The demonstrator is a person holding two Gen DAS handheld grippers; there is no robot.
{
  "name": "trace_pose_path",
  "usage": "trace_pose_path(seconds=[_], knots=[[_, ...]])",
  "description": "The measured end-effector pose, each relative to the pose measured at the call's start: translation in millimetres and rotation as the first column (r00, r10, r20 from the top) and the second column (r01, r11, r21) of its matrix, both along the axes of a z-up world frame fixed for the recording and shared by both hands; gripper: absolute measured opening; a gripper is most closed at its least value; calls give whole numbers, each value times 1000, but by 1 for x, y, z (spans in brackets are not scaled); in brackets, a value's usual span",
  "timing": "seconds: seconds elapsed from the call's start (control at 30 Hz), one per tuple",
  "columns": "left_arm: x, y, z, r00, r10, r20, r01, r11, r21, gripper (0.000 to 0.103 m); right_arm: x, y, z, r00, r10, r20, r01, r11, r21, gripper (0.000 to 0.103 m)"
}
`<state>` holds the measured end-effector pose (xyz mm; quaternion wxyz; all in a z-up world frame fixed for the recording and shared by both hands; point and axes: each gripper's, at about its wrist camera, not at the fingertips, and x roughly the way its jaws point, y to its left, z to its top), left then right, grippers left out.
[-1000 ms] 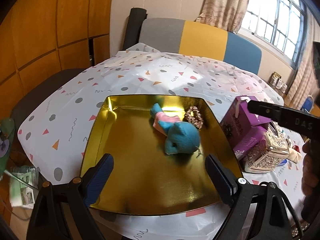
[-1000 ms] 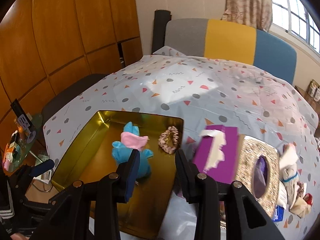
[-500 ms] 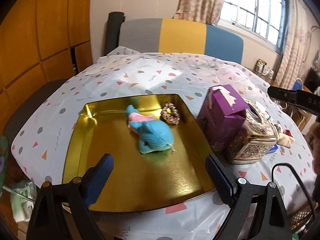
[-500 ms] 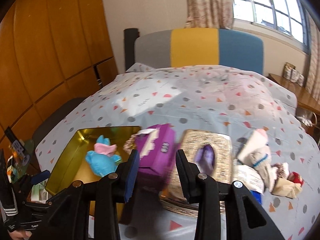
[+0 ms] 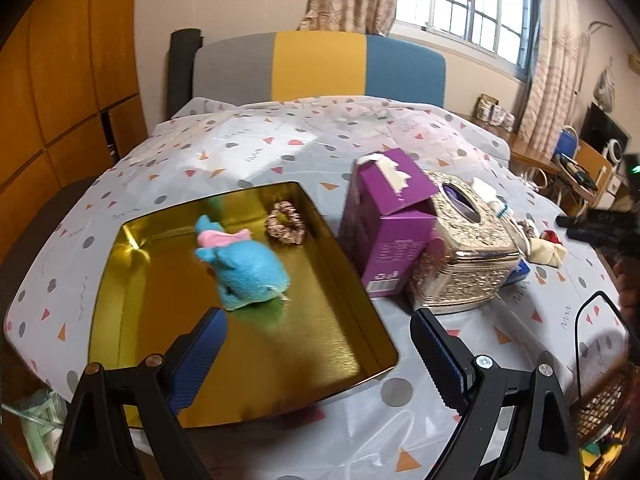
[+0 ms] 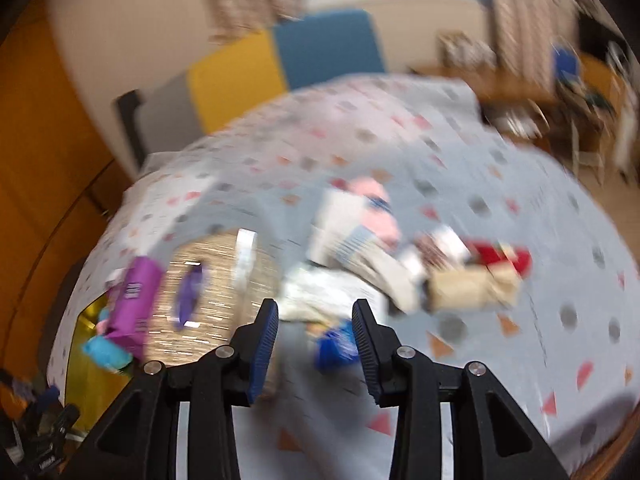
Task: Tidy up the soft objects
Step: 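Reach the right tool to the blue Tempo tissue pack and grasp it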
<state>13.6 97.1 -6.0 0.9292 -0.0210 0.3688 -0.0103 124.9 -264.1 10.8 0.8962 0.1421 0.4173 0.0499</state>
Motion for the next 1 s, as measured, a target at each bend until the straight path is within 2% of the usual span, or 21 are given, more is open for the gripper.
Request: trace_pose_path(seconds=[0.17, 0.23, 0.4, 0.6, 0.67, 0.73, 1.0], knots=[[3, -19, 0, 998, -57, -10, 57, 998, 13, 93, 20, -15, -45, 985, 18, -172, -17, 1000, 10, 41], [3, -25, -1, 997, -74, -16, 74, 997, 23, 93, 31, -19, -61, 974, 8, -228, 1, 999, 41, 41], [5, -33, -7, 995, -94, -41, 94, 995, 19, 93, 52, -21, -71, 970, -26, -240, 49, 995, 88, 42], [8, -32, -12, 994, -93, -59, 93, 996, 6, 93, 84, -10, -86, 952, 10, -307, 2, 999, 38, 43], [8, -31, -13, 994, -90, -60, 90, 996, 4, 93, 90, -3, -91, 945, 42, -324, -36, 999, 24, 50], [10, -30, -15, 994, -86, -69, 85, 996, -4, 93, 94, 4, -92, 944, 65, -323, -68, 998, 3, 67], [10, -32, -15, 993, -96, -69, 96, 995, 0, 93, 110, 19, -108, 920, 98, -379, -128, 990, -54, 69]])
